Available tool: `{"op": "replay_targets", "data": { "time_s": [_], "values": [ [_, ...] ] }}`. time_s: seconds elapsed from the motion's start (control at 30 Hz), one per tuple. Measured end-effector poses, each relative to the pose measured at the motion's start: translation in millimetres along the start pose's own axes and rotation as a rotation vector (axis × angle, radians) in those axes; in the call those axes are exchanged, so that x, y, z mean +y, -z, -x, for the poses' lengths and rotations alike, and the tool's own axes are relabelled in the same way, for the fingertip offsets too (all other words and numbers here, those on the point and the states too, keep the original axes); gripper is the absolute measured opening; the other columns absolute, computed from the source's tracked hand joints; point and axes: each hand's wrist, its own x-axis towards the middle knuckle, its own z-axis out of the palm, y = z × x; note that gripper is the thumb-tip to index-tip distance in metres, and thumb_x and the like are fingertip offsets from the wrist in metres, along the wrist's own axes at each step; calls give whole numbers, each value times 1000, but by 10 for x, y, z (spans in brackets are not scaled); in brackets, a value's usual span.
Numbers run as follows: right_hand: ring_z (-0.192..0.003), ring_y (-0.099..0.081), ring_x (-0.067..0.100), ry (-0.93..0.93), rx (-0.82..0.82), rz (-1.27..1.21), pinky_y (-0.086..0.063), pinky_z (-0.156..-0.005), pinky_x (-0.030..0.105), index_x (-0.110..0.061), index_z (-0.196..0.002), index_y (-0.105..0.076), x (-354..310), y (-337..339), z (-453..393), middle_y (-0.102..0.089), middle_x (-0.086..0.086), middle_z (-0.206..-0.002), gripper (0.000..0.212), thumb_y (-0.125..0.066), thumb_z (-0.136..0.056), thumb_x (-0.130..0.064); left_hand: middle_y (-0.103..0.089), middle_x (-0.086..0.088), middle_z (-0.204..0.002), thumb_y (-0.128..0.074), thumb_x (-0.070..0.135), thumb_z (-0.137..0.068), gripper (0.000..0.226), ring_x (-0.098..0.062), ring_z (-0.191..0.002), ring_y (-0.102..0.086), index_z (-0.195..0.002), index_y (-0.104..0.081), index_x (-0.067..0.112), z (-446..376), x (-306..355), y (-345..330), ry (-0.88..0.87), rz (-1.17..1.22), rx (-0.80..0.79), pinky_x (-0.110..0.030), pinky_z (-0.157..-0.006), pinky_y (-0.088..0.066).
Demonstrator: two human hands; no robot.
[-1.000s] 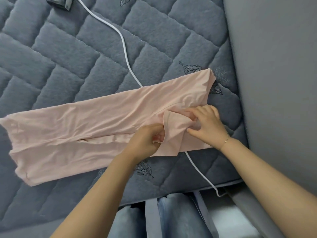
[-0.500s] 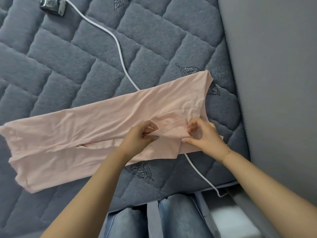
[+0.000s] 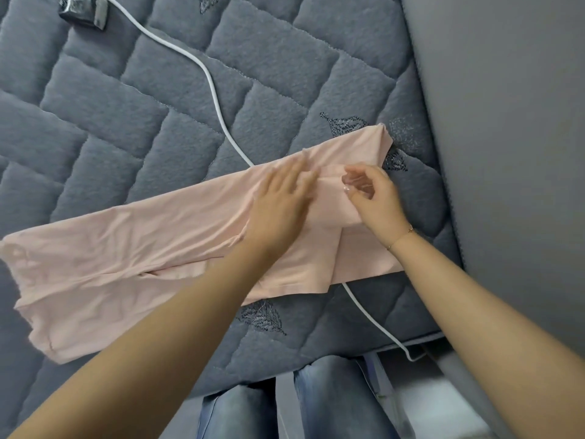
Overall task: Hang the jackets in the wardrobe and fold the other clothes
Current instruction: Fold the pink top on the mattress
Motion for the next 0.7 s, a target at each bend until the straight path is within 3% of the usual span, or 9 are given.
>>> {"op": "replay_targets", "data": {
  "time_s": [0.1,0.17,0.3,0.37,0.43,0.47,0.53,0.6,0.7],
  "values": [
    [-95,-55,3,-14,196,-21,-42,-85,10,-14,-112,-65,187,219,315,-58,3,-112,28,-59,-89,0,3,-7,-165,-22,40,-106,53,-22,-152,3,-156,-15,26,27,-14,-246,-79,-149,-200,-45,-122,2],
    [-99,-59,3,-104,286,-69,-46,-87,16,-23,-107,-66,407,393,646,-62,-2,-111,30,-57,-90,0,10,-3,-164,-21,40,-106,53,-19,-151,11,-157,-7,29,26,-68,-332,-39,-169,-218,-44,-121,9],
    [-95,-61,8,-335,392,-177,-48,-82,14,-28,-99,-65,865,589,1134,-67,4,-111,29,-57,-92,-1,-25,0,-159,-34,47,-102,55,-19,-145,-19,-153,-27,28,-96,72,-319,104,55,-65,-45,-118,-11],
    [-89,-60,8,-416,394,-209,-47,-76,10,-24,-103,-64,1023,598,1251,-67,3,-106,21,-63,-91,-8,-47,1,-138,-48,49,-95,51,-22,-130,-38,-141,-43,26,-236,116,-243,209,110,-3,-40,-107,-24],
    [-81,-59,2,-451,367,-233,-47,-69,8,-23,-108,-64,1088,559,1281,-65,-3,-95,22,-70,-88,-16,-59,7,-104,-61,39,-90,30,-22,-112,-50,-116,-55,25,-403,110,-155,240,139,-74,-36,-92,-27],
    [-76,-58,-3,-453,358,-235,-47,-67,7,-23,-109,-63,1095,538,1271,-63,-6,-92,26,-73,-85,-20,-56,11,-86,-64,33,-88,15,-22,-100,-53,-98,-56,26,-477,97,-110,239,160,-147,-34,-85,-27],
    [-70,-57,-3,-455,372,-227,-46,-63,7,-21,-108,-60,1076,519,1231,-61,-6,-87,33,-78,-81,-21,-45,11,-68,-68,25,-87,23,-21,-80,-48,-78,-47,25,-557,76,-31,225,204,-219,-34,-76,-30],
    [-67,-55,3,-461,393,-176,-46,-58,9,-19,-106,-58,1053,530,1210,-60,-4,-81,35,-80,-79,-21,-45,9,-71,-67,24,-88,22,-22,-79,-47,-80,-48,20,-588,57,38,268,264,-121,-35,-73,-34],
    [-64,-57,11,-523,389,-12,-41,-51,21,-18,-95,-57,1008,502,1197,-58,-7,-71,28,-77,-81,-31,-54,-3,-108,-66,35,-89,28,-27,-108,-50,-107,-56,16,-597,59,109,376,220,-80,-41,-93,-38]
  ]
}}
